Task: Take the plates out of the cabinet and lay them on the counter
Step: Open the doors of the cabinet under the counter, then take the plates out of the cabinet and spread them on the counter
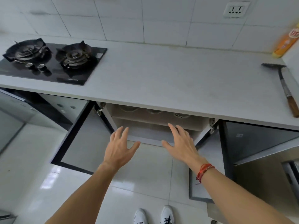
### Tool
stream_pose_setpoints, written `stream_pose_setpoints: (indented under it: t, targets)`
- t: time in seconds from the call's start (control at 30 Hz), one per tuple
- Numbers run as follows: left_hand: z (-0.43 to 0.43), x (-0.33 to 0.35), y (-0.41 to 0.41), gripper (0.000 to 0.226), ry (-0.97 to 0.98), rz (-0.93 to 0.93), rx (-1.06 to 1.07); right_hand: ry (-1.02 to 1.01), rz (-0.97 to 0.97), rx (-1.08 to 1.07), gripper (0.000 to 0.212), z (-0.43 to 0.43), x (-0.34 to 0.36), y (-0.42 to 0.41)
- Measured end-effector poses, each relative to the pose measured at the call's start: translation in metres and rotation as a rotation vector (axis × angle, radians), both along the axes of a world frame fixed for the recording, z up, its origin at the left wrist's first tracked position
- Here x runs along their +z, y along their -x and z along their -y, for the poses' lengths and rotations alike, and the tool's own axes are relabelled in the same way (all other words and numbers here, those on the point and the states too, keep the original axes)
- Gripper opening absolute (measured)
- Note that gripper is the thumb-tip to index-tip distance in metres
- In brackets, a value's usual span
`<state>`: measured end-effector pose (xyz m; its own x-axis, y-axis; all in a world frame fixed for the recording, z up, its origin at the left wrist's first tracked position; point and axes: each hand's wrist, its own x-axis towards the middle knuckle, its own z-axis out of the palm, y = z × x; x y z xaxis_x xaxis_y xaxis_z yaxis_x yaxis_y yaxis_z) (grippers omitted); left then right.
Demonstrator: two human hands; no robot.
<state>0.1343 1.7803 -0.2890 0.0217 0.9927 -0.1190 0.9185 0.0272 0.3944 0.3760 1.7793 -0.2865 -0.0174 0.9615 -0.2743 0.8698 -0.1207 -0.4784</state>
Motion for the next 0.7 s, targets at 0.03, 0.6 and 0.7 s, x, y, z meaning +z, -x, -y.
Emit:
stream_pose_setpoints:
  t: [0.03,0.6,0.7]
  targets:
    - [0.000,0.002,0.005,0.076,-0.008,-0.004,0.010,-0.005,0.002,0.015,0.077,-0.002,0.002,0.004]
    - [-0.040,-0.031,0.068,0.090,-0.030,-0.242,-0.046,-0.027,0.260,0.201,0.078,-0.068,-0.020,0.062]
    - [-0.062,-0.047,0.086,0.091,-0.011,-0.220,-0.064,-0.006,0.294,0.188,0.079,-0.085,-0.032,0.081]
